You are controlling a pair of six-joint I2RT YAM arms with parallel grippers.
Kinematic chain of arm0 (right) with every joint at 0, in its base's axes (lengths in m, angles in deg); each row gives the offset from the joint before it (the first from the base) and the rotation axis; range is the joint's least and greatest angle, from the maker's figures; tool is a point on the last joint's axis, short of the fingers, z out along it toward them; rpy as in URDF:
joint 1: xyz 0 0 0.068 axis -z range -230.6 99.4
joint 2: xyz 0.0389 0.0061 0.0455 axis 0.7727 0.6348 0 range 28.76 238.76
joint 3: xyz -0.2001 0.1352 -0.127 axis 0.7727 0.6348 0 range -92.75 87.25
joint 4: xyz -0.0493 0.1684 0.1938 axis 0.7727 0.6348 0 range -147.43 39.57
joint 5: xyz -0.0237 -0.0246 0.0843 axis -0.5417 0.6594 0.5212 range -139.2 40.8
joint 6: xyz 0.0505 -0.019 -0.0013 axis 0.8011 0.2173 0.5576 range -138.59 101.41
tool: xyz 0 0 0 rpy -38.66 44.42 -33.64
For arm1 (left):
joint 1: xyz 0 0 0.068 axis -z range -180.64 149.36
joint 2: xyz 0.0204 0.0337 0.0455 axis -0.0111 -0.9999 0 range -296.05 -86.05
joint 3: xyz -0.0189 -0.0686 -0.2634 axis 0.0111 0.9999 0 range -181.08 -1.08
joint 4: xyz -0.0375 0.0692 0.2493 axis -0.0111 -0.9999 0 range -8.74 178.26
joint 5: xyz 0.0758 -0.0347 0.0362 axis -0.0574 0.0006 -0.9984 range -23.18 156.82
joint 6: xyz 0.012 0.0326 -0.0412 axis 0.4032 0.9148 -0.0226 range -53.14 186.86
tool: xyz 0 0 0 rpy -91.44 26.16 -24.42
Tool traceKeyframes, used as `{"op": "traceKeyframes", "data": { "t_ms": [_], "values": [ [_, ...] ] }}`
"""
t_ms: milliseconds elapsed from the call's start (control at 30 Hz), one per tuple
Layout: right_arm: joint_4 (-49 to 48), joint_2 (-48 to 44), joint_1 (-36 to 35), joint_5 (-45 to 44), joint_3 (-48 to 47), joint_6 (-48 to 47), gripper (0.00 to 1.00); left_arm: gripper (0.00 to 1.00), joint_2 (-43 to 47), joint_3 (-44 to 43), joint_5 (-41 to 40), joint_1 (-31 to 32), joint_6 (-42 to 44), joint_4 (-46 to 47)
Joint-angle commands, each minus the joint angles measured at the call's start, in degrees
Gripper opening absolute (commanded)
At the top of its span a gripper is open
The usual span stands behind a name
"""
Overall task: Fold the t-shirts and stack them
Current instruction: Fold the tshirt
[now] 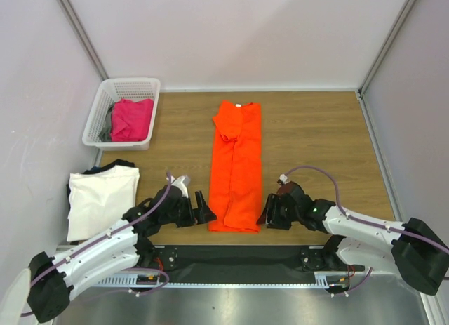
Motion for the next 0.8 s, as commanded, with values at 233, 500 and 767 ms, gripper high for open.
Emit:
{"op": "traceKeyframes", "data": {
  "t_ms": [233,500,767],
  "values": [
    [-9.10,1.25,-2.72,1.42,3.96,3.07,0.46,0.94,1.61,3.13,-1.92,3.45,-6.34,1.38],
    [-9.98,3.45,-3.69,0.37,5.02,3.42,0.17,0.88,2.58,5.94,-3.24,5.38,-9.95,2.61],
    [-4.36,-1.03,-3.96,-1.66,7.04,3.77,0.00,0.75,1.62,7.17,-3.94,6.17,-11.62,5.34]
  ]
}}
